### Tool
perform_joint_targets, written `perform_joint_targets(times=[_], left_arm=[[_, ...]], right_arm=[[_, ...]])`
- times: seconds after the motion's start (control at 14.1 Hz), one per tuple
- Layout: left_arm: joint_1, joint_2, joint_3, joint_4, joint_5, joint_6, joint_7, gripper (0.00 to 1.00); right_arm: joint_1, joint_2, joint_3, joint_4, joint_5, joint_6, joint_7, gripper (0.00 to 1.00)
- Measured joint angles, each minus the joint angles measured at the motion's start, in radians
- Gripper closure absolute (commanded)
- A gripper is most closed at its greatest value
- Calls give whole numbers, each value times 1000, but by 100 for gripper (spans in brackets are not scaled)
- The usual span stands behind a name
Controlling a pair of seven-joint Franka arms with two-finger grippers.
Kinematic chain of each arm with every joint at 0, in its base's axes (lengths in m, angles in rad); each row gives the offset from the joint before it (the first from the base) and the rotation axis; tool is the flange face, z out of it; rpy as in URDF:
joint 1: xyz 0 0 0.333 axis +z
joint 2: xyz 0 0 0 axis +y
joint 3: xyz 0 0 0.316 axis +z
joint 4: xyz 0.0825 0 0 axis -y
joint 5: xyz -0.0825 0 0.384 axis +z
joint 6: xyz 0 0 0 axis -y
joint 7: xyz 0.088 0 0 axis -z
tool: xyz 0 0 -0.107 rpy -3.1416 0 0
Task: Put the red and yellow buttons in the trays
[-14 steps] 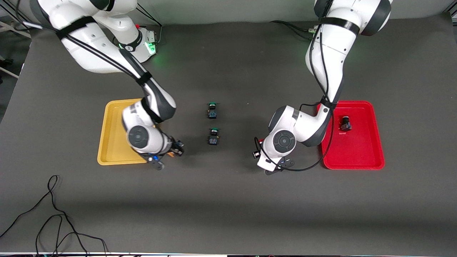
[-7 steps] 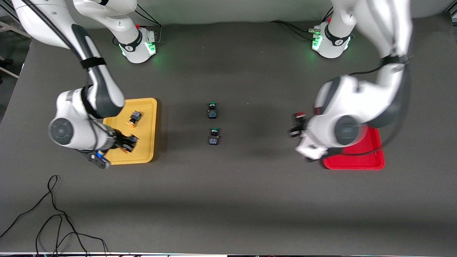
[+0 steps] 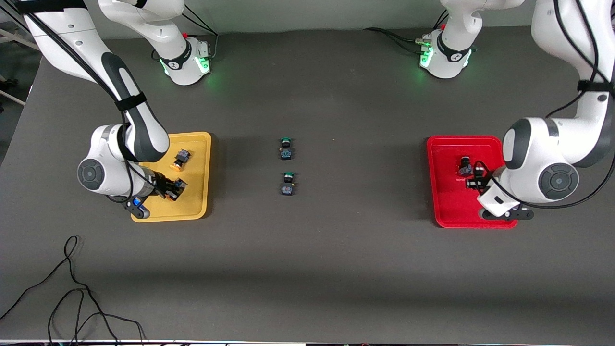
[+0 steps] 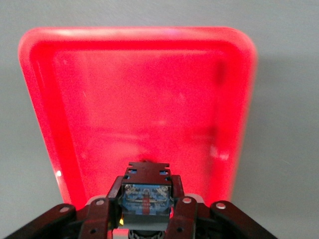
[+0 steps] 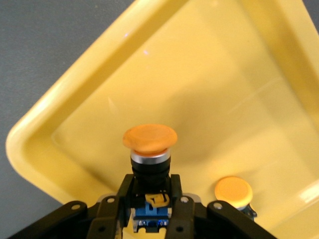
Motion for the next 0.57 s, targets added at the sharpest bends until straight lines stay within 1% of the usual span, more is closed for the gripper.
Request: perform_joint_targets(times=[0.07,0.14,0.21,0.28,0.43,0.57], left_arm=[[13,29,0,-14,8,57,23,100],[23,57,-1,-20,13,107,43,100],[32,82,-1,-21,16,144,59,79],[41,103,-1,-21,18,166,72,1],[49,120,-2,-21,19,177,82,0],[49,108,-8,-13,19,157,82,0]], right_arm=[[-1,3,-1,0,0,4,0,26],[-2,4,-1,0,0,8,0,0],[-2,4,-1,0,0,9,0,0],[-2,4,-1,0,0,11,0,0],[-2,2,-1,4,0,13,0,0],[-2,-15,-1,11,0,14,-2,0]])
